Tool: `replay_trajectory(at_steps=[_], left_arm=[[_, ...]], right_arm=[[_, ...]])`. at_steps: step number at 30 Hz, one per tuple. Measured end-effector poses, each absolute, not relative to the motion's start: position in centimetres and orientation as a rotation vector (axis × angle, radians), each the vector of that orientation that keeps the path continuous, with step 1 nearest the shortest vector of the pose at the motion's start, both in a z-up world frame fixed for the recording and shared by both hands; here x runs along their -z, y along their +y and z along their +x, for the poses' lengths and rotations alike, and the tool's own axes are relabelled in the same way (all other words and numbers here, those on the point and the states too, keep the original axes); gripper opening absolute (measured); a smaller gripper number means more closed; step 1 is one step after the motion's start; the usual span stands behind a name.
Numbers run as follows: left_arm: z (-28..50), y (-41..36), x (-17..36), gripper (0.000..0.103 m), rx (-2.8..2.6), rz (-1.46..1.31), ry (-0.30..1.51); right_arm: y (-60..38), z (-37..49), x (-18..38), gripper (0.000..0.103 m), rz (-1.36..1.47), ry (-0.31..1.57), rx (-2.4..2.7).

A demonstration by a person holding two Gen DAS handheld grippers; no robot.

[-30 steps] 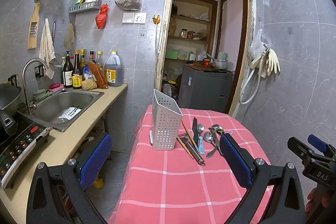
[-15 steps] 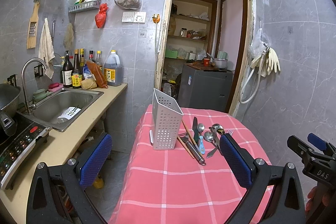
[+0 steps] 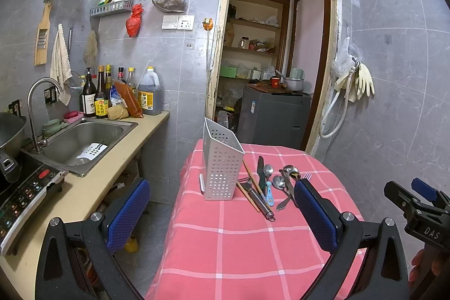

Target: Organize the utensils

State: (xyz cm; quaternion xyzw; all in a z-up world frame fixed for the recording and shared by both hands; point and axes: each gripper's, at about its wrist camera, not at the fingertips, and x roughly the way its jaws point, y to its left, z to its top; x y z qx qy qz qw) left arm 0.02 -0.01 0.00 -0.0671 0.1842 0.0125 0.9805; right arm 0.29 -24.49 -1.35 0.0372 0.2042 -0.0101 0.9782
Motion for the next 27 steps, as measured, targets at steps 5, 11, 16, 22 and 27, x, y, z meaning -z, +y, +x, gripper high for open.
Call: replay_trajectory(at_steps=[5,11,16,22,27], left_arm=[[0.03,-0.01,-0.01,0.103,-0.025,-0.135,0.372],[0.03,0.00,-0.01,0.103,-0.026,-0.134,0.373],[0.01,-0.02,-0.01,0.103,-0.026,-0.135,0.373],[0.02,0.00,0.00,0.103,-0.025,-0.136,0.373],[0.02,-0.03,0.00,0.103,-0.025,-0.136,0.374]], right_arm=[[-24.47,0.30,1.31,0.102,0.075,0.413,0.021],[-24.44,0.34,1.30,0.102,0.076,0.414,0.020],[-24.39,0.36,1.28,0.102,0.075,0.414,0.021],[-24.36,0.41,1.28,0.102,0.074,0.415,0.020],[-24.33,0.42,1.25,0.102,0.074,0.416,0.021]])
